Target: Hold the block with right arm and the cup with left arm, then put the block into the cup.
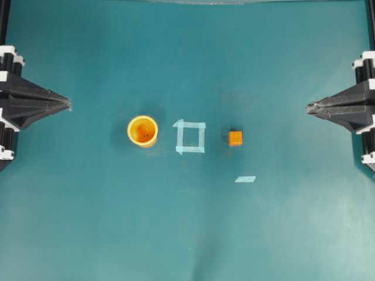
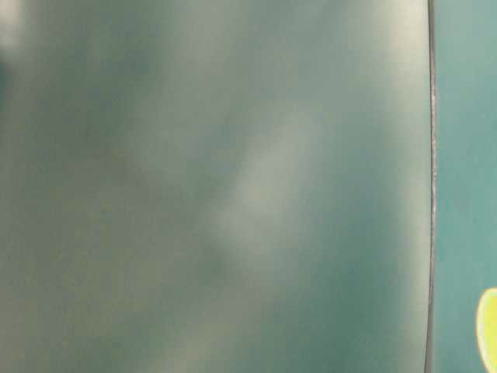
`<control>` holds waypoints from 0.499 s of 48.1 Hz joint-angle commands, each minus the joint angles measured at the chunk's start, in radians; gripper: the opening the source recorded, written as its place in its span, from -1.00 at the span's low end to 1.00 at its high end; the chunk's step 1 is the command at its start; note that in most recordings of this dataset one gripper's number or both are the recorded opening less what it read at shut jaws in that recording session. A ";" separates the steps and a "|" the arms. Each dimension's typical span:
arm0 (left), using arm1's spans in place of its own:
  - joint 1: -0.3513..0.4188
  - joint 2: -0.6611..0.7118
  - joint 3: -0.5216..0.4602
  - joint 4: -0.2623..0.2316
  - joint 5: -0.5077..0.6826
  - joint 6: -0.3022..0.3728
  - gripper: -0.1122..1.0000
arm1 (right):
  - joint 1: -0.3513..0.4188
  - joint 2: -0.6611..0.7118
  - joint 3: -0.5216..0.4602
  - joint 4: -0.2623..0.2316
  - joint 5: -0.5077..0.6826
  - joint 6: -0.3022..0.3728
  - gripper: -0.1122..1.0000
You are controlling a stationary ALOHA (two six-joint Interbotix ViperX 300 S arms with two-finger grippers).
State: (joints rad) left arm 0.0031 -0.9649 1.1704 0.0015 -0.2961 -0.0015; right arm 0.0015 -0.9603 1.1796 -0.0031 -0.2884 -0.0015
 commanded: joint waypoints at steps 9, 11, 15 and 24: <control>-0.002 0.005 -0.015 0.008 0.046 -0.006 -0.80 | -0.009 0.003 -0.052 -0.002 -0.002 -0.005 -0.80; -0.002 0.006 -0.015 0.008 0.055 -0.005 -0.80 | -0.009 0.002 -0.055 -0.002 -0.002 -0.005 -0.80; -0.002 0.006 -0.015 0.008 0.077 -0.005 -0.80 | -0.009 0.003 -0.058 -0.002 -0.002 -0.005 -0.80; -0.002 0.012 -0.015 0.009 0.117 -0.003 -0.80 | -0.009 0.009 -0.057 -0.002 -0.002 -0.005 -0.80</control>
State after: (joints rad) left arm 0.0031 -0.9649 1.1704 0.0077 -0.1856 -0.0061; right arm -0.0061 -0.9557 1.1490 -0.0031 -0.2853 -0.0046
